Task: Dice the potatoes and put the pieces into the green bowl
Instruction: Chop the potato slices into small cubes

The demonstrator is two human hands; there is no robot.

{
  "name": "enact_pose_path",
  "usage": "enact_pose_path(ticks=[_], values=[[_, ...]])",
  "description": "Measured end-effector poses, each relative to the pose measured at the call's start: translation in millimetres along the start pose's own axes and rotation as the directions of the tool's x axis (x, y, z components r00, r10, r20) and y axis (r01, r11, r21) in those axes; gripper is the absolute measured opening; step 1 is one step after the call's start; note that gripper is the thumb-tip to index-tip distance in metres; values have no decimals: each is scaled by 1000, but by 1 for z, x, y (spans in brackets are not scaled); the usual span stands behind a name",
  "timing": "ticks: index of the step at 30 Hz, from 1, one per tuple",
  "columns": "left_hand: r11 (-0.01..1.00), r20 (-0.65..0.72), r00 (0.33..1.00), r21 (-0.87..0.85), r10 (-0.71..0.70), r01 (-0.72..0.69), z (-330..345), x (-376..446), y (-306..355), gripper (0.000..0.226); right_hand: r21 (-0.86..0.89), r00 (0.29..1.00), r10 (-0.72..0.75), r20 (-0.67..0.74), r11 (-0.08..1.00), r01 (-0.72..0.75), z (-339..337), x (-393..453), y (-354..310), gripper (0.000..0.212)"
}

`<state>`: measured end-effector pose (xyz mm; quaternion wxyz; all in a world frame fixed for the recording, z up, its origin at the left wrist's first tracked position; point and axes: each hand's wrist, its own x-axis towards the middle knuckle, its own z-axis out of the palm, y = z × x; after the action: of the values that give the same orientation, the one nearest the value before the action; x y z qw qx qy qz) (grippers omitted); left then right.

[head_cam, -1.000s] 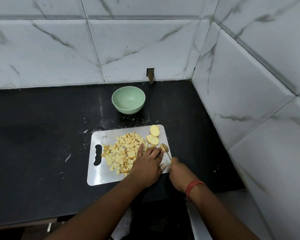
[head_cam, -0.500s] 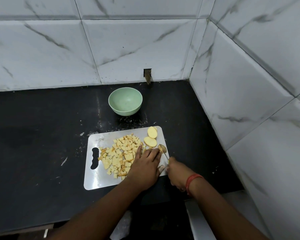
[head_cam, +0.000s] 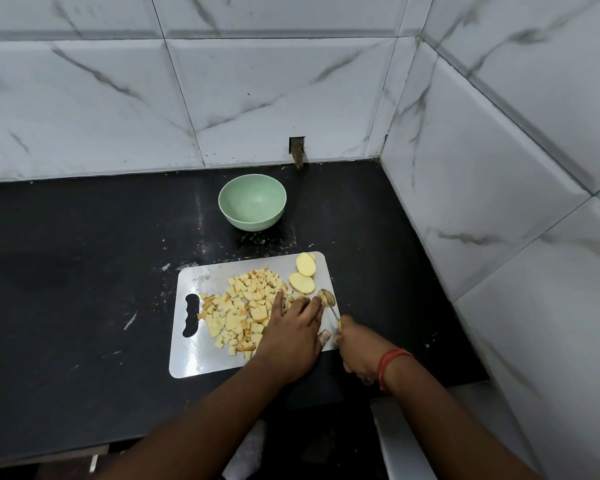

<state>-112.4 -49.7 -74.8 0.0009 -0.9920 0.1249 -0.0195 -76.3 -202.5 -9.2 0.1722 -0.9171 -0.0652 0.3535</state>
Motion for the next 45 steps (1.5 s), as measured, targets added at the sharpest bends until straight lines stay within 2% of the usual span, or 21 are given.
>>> enact_pose_path(ticks=[3, 6, 11, 15, 18, 22, 25, 29, 32, 38, 45], values=[[1000, 1, 1000, 14, -1, 1, 0, 0, 1, 61, -18, 999, 37, 19, 999, -37, 2, -1, -1, 16], [1000, 18, 1000, 13, -9, 8, -1, 0, 2, 62, 26, 1000, 24, 15, 999, -24, 5, -3, 5, 23], [1000, 51, 998, -3, -20, 21, -3, 2, 2, 63, -32, 1000, -23, -19, 999, 22, 8, -9, 12, 34], [989, -73, 997, -145, -30, 19, -13, 12, -9, 49, -43, 999, -47, -24, 998, 46, 8, -9, 12, 27], [971, -175, 981, -208, 79, -115, -27, 36, -28, 42, -49, 999, -47, -18, 998, 46, 9, -11, 15, 9], [915, -54, 931, -172, 360, -364, -43, 63, -45, 45, -30, 999, -54, -7, 998, 53, 12, -15, 20, 20], [873, -7, 885, -161, 466, -461, -45, 77, -46, 51, -28, 998, -57, -2, 998, 57, 12, -16, 22, 26], [815, -8, 831, -187, 557, -548, -49, 89, -39, 45, -25, 998, -69, -9, 997, 69, 12, -15, 23, 29], [781, 4, 794, -183, 608, -597, -46, 93, -38, 37, -20, 997, -77, -7, 997, 76, 11, -15, 24, 28], [774, 6, 789, -200, 614, -601, -44, 96, -40, 37, -12, 997, -77, 10, 997, 77, 8, -15, 24, 18], [769, -31, 796, -235, 605, -594, -36, 96, -43, 42, 0, 997, -78, -1, 997, 78, 10, -13, 28, 27]])
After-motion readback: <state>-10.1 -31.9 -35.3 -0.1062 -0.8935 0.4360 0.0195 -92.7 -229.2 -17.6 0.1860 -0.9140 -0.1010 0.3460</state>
